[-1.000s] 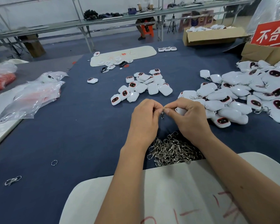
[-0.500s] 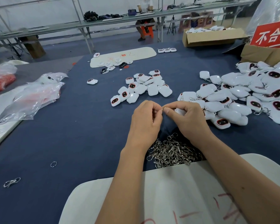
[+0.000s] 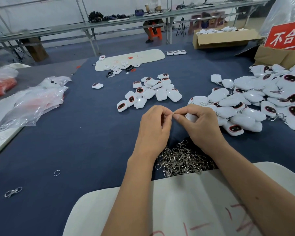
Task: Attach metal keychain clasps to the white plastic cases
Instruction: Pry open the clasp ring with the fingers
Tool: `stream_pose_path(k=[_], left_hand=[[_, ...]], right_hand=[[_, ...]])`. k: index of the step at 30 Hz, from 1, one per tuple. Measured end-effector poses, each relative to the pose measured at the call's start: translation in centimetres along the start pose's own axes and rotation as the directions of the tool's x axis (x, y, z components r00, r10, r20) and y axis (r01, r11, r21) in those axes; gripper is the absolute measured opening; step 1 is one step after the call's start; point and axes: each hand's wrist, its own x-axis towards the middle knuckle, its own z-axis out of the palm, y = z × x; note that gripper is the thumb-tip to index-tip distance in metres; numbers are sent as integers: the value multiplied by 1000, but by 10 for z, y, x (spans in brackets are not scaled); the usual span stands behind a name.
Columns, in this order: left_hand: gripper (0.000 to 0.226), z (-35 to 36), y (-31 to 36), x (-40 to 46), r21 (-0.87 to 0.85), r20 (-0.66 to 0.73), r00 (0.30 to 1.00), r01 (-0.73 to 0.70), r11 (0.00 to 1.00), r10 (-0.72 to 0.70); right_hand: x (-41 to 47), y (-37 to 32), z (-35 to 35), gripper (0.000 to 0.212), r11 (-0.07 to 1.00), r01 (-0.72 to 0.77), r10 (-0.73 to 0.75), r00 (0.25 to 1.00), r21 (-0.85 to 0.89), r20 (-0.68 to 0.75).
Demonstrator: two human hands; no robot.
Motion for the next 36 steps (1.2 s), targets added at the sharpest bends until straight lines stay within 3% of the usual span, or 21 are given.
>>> stream_pose_path(k=[9, 17, 22, 27, 32, 36], left_hand=[[13, -3, 4, -2, 24, 21, 1000, -5, 1000, 5], [14, -2, 4, -3, 56, 12, 999, 29, 998, -30], [16, 0, 3, -2, 4, 2, 999, 53, 999, -53], [21, 2, 4, -1, -109, 3, 981, 192, 975, -193], [18, 0, 5, 3, -235, 24, 927, 368, 900, -373], [16, -1, 7, 3, -304, 76, 898, 434, 848, -433]], right_hand=[[-2, -5, 2, 11, 980, 118, -123, 992, -158, -21], [-1, -3, 0, 11, 890, 266, -281, 960, -371, 16], [-3, -6, 2, 10, 930, 217, -230, 973, -298, -11], [-2, -6, 3, 8, 968, 113, -111, 994, -225, 22], [-2, -7, 5, 19, 957, 142, -132, 990, -255, 54], [-2, -8, 4, 19, 952, 177, -171, 984, -249, 46]])
